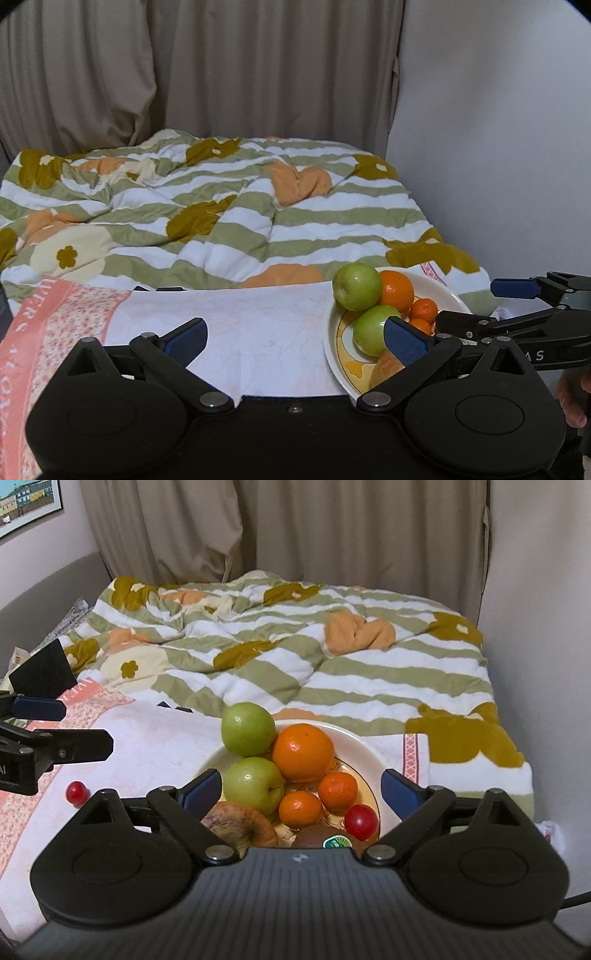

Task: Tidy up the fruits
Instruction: 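Release the green apple into the bowl with the left tool while the right tool releases the mandarin, then withdraw both open tools and move toward the cherry tomato and large orange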

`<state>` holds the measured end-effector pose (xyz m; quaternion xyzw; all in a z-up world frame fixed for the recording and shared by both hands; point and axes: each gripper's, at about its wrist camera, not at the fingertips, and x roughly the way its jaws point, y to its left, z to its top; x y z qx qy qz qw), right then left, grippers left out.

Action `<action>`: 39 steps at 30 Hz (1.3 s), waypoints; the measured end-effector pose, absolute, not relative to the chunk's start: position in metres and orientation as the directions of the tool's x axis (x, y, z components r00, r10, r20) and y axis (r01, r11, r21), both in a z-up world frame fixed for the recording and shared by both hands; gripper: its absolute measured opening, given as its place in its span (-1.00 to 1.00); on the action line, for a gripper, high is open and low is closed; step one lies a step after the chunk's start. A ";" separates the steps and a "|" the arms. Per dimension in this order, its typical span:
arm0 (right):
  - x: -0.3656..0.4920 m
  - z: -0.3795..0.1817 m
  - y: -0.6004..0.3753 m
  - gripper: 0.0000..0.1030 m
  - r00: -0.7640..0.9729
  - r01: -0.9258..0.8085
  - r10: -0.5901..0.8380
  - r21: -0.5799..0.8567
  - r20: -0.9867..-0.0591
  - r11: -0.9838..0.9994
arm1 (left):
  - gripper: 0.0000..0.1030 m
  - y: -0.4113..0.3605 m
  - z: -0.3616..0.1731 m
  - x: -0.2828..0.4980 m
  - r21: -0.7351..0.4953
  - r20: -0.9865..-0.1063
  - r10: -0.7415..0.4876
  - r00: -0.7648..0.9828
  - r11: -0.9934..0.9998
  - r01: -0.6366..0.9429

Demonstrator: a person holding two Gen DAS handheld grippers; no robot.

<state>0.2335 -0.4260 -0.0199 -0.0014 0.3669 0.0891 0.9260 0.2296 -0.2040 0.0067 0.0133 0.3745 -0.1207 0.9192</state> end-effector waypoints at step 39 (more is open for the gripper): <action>0.092 0.007 -0.289 1.00 0.740 0.087 -0.047 0.026 -0.671 0.996 | 1.00 -0.014 0.013 0.120 -0.078 -0.567 -0.232 0.790 0.970 0.229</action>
